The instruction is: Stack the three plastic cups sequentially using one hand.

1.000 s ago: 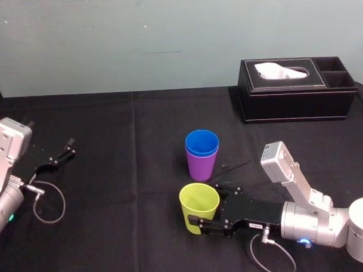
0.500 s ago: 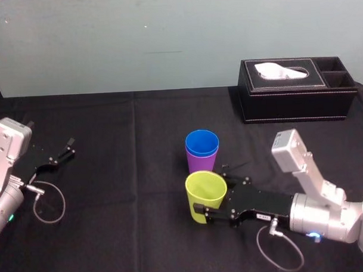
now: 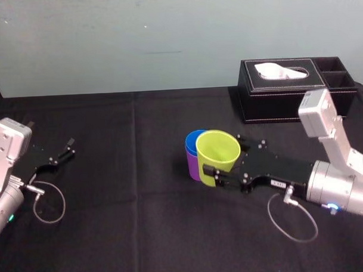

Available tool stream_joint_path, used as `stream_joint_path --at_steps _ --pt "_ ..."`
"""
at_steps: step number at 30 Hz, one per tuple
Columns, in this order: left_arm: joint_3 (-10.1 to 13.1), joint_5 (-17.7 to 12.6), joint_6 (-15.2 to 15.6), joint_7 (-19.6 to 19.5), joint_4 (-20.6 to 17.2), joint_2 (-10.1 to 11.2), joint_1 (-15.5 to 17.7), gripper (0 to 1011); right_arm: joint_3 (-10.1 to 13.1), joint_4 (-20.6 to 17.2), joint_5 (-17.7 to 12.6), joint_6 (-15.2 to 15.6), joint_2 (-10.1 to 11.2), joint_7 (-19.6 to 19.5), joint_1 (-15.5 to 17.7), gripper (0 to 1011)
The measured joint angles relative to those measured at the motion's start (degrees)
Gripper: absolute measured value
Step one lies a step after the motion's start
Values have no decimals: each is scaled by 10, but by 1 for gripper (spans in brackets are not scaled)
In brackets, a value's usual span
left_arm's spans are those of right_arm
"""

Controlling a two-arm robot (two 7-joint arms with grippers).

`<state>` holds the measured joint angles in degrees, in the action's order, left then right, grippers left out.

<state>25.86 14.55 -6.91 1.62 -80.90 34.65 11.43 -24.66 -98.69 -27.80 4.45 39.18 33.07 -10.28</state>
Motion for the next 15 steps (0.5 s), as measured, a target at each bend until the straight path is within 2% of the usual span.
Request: stream_joint_path --at_steps 8,15 --pt "0 0 0 0 0 0 0 1010 3 -4 10 9 -7 -10 -27 731" --pt "0 0 0 0 0 0 0 1010 -10 25 18 30 -30 -13 -64 731"
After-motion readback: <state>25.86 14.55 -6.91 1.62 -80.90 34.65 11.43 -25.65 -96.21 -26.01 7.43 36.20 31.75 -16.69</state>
